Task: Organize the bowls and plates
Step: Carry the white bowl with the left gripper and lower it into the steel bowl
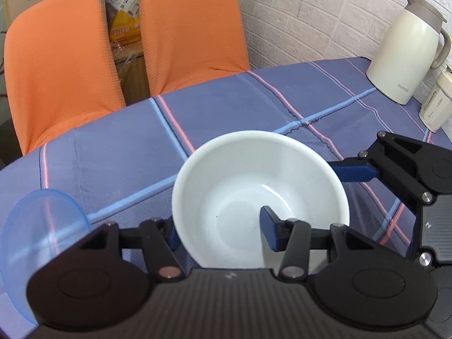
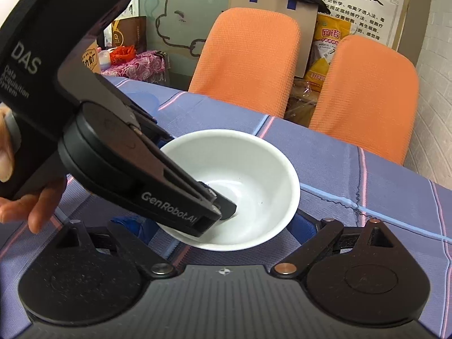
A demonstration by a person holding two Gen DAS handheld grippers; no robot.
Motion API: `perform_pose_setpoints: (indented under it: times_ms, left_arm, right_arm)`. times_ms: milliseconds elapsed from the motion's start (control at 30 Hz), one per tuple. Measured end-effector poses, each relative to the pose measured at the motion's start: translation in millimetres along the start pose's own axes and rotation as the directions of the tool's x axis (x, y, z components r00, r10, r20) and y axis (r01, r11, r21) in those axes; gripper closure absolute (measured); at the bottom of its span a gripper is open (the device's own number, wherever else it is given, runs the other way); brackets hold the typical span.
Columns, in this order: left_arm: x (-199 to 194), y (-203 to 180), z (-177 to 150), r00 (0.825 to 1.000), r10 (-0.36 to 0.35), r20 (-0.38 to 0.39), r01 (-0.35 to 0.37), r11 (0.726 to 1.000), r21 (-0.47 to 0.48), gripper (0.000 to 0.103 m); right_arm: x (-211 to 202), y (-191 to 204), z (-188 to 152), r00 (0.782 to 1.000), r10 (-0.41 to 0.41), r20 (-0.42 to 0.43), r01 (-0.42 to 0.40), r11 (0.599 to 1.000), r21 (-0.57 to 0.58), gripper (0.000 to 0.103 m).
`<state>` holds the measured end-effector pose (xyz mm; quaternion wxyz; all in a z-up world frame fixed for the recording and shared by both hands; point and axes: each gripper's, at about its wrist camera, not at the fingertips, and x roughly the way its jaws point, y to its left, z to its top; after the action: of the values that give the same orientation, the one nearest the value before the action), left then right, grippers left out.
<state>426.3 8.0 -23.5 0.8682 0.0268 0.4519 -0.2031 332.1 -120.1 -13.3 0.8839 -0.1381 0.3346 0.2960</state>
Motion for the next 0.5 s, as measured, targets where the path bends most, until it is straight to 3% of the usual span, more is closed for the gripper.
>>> perform_pose_setpoints:
  times_ms: [300, 500]
  left_arm:
    - [-6.4, -7.6, -3.7, 1.000, -0.021, 0.004, 0.021, 1.000, 0.000, 0.053]
    - [-40.8, -33.3, -11.0, 0.999, -0.026, 0.041, 0.026, 1.000, 0.008, 0.053]
  right_arm:
    - [-5.6, -2.2, -2.6, 1.000, 0.012, 0.025, -0.012, 1.000, 0.012, 0.020]
    - [-31.4, 2.2, -3.9, 0.999, -0.005, 0.047, 0.005, 1.000, -0.001, 0.021]
